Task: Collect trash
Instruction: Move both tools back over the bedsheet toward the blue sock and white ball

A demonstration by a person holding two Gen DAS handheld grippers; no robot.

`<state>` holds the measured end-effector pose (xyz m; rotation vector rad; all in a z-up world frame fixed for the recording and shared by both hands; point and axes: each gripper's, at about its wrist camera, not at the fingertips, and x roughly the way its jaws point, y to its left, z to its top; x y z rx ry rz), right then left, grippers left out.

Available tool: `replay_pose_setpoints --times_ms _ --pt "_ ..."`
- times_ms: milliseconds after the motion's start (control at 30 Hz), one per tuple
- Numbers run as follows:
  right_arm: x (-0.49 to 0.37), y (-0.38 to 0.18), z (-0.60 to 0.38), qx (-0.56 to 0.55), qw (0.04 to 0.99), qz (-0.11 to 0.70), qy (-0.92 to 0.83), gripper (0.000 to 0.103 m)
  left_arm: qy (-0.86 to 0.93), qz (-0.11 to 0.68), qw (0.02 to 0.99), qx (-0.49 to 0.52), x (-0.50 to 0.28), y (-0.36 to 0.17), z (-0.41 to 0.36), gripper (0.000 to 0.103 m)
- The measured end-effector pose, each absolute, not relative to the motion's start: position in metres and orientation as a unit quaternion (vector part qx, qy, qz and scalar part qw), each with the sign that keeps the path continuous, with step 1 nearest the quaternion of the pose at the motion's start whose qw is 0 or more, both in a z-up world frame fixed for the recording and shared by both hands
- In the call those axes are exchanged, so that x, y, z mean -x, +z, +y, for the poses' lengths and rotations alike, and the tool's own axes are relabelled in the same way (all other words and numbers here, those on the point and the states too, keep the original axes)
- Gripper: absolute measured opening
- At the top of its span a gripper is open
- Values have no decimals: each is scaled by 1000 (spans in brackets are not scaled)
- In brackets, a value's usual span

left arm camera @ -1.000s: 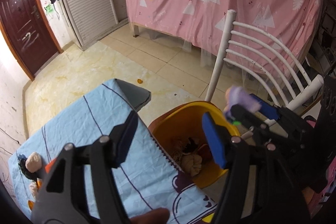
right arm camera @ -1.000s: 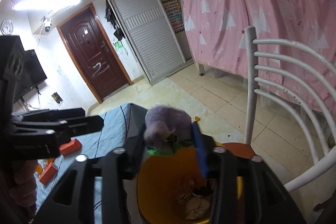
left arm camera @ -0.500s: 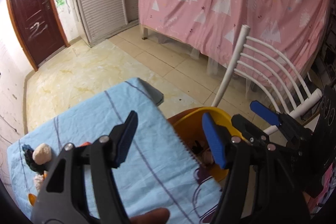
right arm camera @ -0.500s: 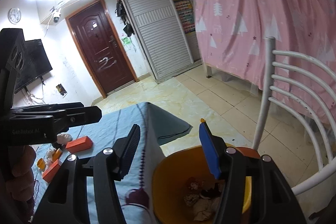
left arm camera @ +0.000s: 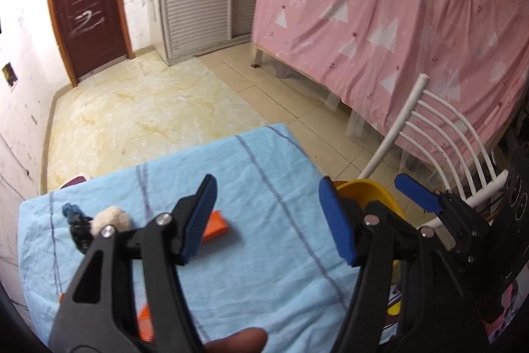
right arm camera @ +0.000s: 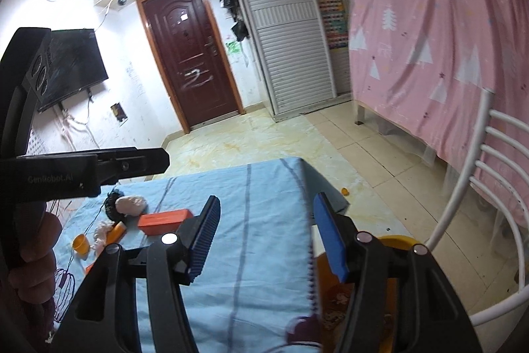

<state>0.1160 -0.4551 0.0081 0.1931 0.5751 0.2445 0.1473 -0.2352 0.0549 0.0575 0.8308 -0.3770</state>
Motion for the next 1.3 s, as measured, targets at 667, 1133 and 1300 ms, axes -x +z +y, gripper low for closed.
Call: replay_pose_setpoints --times_ms 667,1133,1300 --pt "-154 18 -304 -14 926 312 212 59 -80 399 913 30 -172 53 -75 63" --pt "-182 0 -233 31 905 347 244 59 -17 437 898 34 -210 21 2 63" --pt "-197 -10 -211 42 894 365 255 59 -14 467 883 54 -225 0 19 63"
